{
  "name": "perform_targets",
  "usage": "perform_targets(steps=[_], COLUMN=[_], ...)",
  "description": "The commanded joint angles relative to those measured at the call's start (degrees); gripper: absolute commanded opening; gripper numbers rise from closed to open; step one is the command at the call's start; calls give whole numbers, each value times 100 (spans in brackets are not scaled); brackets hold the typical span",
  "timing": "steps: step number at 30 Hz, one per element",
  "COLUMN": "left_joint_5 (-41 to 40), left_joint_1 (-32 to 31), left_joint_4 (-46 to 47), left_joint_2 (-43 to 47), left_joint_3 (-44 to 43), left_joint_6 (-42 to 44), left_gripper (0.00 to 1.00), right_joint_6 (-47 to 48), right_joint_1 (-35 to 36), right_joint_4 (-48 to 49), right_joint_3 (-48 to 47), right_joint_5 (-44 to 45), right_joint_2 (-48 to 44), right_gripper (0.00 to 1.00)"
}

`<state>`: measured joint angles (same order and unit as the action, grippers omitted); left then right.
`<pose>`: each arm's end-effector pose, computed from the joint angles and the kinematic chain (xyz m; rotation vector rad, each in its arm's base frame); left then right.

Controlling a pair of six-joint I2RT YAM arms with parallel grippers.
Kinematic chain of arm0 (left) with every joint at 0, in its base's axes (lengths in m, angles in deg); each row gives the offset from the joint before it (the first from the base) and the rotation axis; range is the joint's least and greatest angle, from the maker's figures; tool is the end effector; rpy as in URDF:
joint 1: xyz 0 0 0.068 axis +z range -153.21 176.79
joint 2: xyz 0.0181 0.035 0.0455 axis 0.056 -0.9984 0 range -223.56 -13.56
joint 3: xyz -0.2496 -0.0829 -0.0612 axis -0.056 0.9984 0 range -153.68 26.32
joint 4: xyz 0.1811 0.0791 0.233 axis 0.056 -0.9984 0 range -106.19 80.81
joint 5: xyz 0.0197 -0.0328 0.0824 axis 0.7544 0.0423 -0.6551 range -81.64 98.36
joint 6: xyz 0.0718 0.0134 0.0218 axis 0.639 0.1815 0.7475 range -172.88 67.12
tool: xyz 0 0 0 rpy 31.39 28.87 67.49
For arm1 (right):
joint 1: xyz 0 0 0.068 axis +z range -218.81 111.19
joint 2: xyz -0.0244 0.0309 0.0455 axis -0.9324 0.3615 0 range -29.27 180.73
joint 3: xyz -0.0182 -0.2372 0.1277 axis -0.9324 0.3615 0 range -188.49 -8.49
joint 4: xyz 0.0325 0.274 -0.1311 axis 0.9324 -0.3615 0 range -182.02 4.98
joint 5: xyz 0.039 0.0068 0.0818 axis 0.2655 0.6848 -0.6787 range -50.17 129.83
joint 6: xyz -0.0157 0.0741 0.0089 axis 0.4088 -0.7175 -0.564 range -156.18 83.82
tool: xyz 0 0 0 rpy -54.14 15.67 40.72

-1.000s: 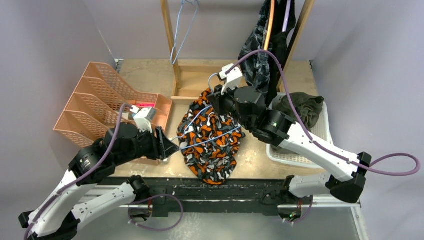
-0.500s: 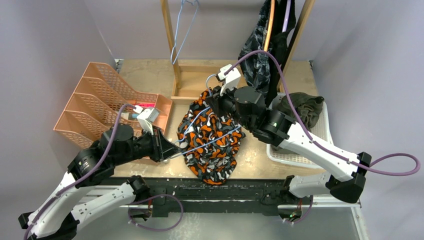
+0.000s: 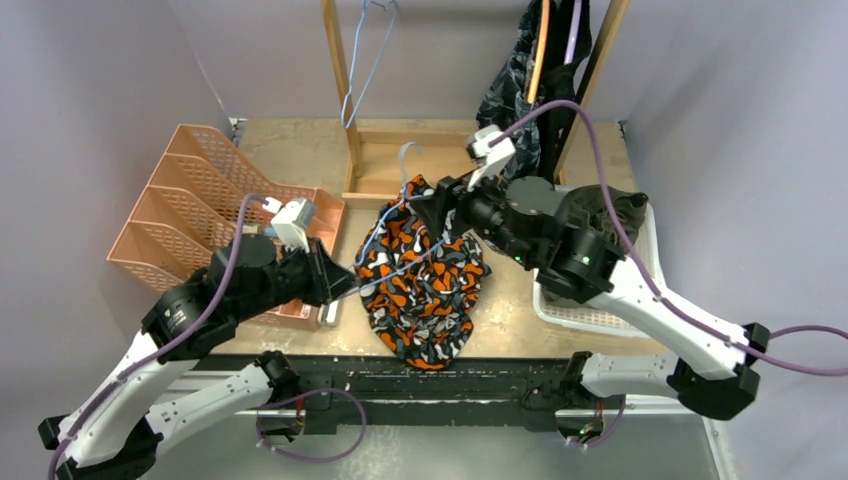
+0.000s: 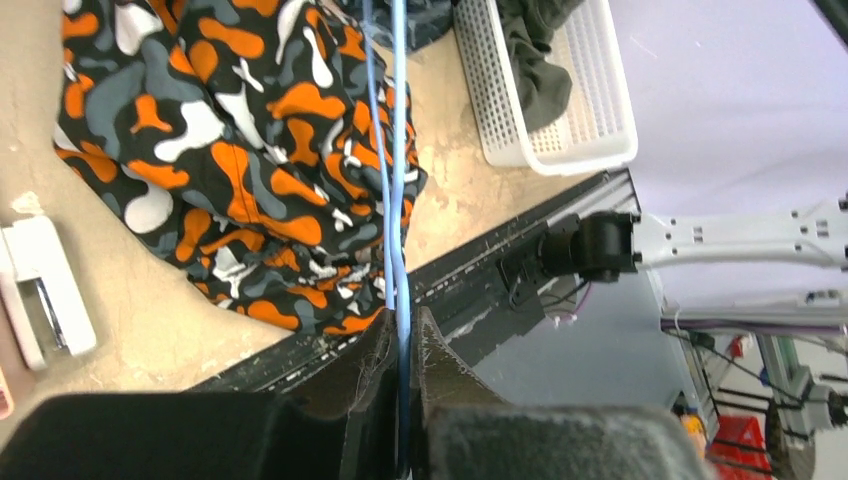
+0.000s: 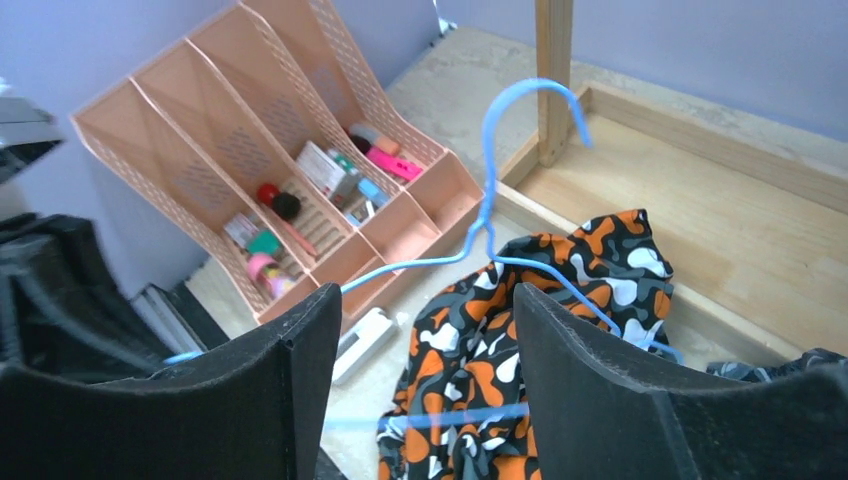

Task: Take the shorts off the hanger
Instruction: Place the hanger on the clothes rod.

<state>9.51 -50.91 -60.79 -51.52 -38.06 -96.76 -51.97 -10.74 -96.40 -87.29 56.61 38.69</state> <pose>0.1162 -0.1295 0.3987 0.0861 2.1665 -1.0019 0.1919 0.2727 0.4680 -0.3627 1.5932 0.7717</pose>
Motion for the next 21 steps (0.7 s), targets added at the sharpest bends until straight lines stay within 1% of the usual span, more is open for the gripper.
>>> perform_targets(steps=[1, 5, 8, 10, 15, 21], left_joint_5=[-455, -753, -876, -1099, -1551, -2154], left_joint_1=[7, 7, 6, 6, 5, 6], left_joint_4=[272, 310, 396, 442, 564, 865], left_joint_2=[-460, -873, -1203, -1415, -1983, -2449], left_joint_3=[-743, -1220, -1614, -1921, -2639, -3295], left_joint_6=[230, 312, 476, 570, 932, 1269], left_gripper=[0, 0, 0, 0, 0, 0], right_joint_6=[-298, -618, -832, -1024, -1356, -1687], right_joint_1=[3, 5, 4, 3, -1, 3], right_joint_4=[120, -262, -473, -631, -1024, -1274], right_joint_3=[10, 137, 334, 452, 714, 931], right_joint_5=[160, 703, 834, 937, 1134, 1084], right_joint_2=[-631, -1036, -1345, -1534, -1937, -2126], right_gripper=[66, 68, 68, 69, 69, 70])
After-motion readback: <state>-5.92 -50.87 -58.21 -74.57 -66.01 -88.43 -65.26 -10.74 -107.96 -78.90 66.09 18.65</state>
